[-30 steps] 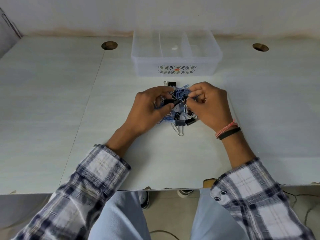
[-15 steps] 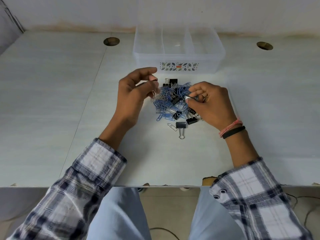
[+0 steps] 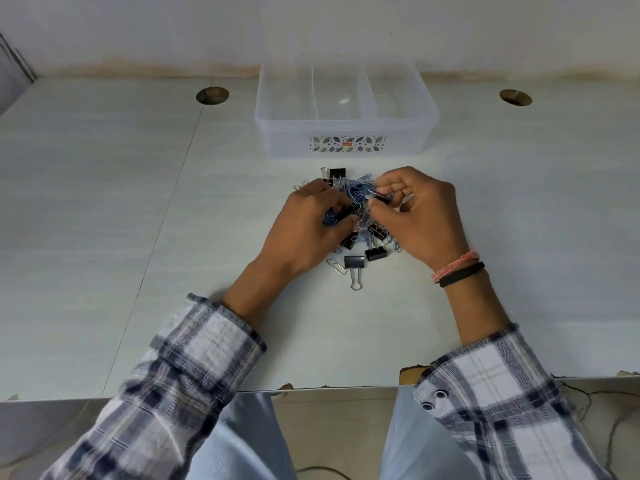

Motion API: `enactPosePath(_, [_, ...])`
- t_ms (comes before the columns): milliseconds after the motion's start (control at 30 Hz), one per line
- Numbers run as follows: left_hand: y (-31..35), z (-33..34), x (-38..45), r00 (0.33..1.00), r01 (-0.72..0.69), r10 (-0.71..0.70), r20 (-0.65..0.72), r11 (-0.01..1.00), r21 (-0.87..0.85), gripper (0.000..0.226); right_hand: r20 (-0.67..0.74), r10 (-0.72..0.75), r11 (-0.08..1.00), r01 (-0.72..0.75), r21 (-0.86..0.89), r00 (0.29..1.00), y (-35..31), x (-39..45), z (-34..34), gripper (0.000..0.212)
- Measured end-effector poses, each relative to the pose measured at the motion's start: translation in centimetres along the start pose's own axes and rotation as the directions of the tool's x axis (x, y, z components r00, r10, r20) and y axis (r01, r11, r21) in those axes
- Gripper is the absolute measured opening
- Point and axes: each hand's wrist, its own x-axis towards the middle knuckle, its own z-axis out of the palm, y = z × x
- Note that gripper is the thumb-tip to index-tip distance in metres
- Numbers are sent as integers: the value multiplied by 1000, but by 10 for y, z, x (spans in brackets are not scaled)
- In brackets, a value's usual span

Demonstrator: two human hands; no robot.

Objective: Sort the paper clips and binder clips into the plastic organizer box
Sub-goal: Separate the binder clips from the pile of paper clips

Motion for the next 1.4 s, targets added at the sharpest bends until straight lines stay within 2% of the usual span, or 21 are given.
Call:
enactPosePath(133, [3,-6,0,999,-30,29,-45,999,-28,18,-101,103,982,-86,166,989,-4,2,-2,21])
enactPosePath(233, [12,-14,1,979,136,-171,-107,952,-273,10,-81,227,908,-180,379,971,-5,3,-6,23])
enactPosePath(267, [14,-18,1,954,218,-283,-97,880,-421,13,-63,259,862,-201,465,964,-6,4,-8,22])
enactPosePath(333, [15,-31,1,881,334,-472,-20,652,-681,24,-27,305,777,-232,585,952,-6,4,-11,20])
enactPosePath(367, [13,-38,1,839,371,-543,18,549,-749,27,-9,318,753,-246,611,948,-8,3,-11,19])
enactPosePath(400, [8,-46,1,804,409,-594,32,513,-755,28,4,323,744,-257,617,946,-8,3,-10,18])
enactPosePath(433, [2,-52,0,787,451,-617,9,564,-691,30,14,321,745,-261,613,947,-10,3,-9,18])
enactPosePath(467, [-5,-58,-2,801,473,-596,-50,682,-557,34,21,312,752,-260,606,950,-11,2,-8,17])
enactPosePath(500, [-13,-63,-4,834,472,-542,-100,796,-380,39,25,301,761,-255,596,953,-11,2,-7,17])
enactPosePath(567, [-27,-69,-8,887,436,-444,-129,896,-85,42,26,280,784,-245,571,960,-13,1,-5,18])
enactPosePath(700, [-45,-69,-9,937,334,-320,-139,938,95,33,24,266,810,-237,536,964,-12,0,-2,19])
enactPosePath(833, [-49,-63,-11,959,278,-252,-126,921,272,26,13,236,839,-211,501,972,-10,-1,0,17])
enactPosePath(900, [-42,-63,-11,981,157,-107,-165,930,333,27,9,203,851,-182,493,979,-11,-1,3,16])
enactPosePath(933, [-34,-62,-10,985,83,-41,-167,963,257,27,10,179,854,-161,495,984,-12,-1,5,15])
enactPosePath(967, [-22,-61,-8,989,62,-51,-139,995,73,26,15,150,855,-137,500,989,-14,-2,7,16])
enactPosePath(1000, [-9,-59,-7,988,132,-144,-60,976,-173,27,22,121,856,-116,504,992,-15,-3,8,17])
enactPosePath(1067, [8,-52,-5,949,313,-273,157,767,-560,31,52,75,850,-91,518,996,-17,-5,10,19])
enactPosePath(1100, [11,-49,-4,938,347,-267,222,681,-645,31,73,54,845,-84,528,996,-17,-6,10,20])
enactPosePath(1267, [3,-40,-5,949,316,-197,247,608,-728,27,150,-39,844,-48,534,988,-22,-9,7,21])
enactPosePath(1333, [1,-42,-6,941,331,-249,228,543,-772,21,169,-9,845,-83,529,986,-21,-8,-1,18])
enactPosePath(1400, [0,-46,-7,923,347,-319,216,442,-827,15,199,-13,917,-68,393,980,-15,-10,-12,13])
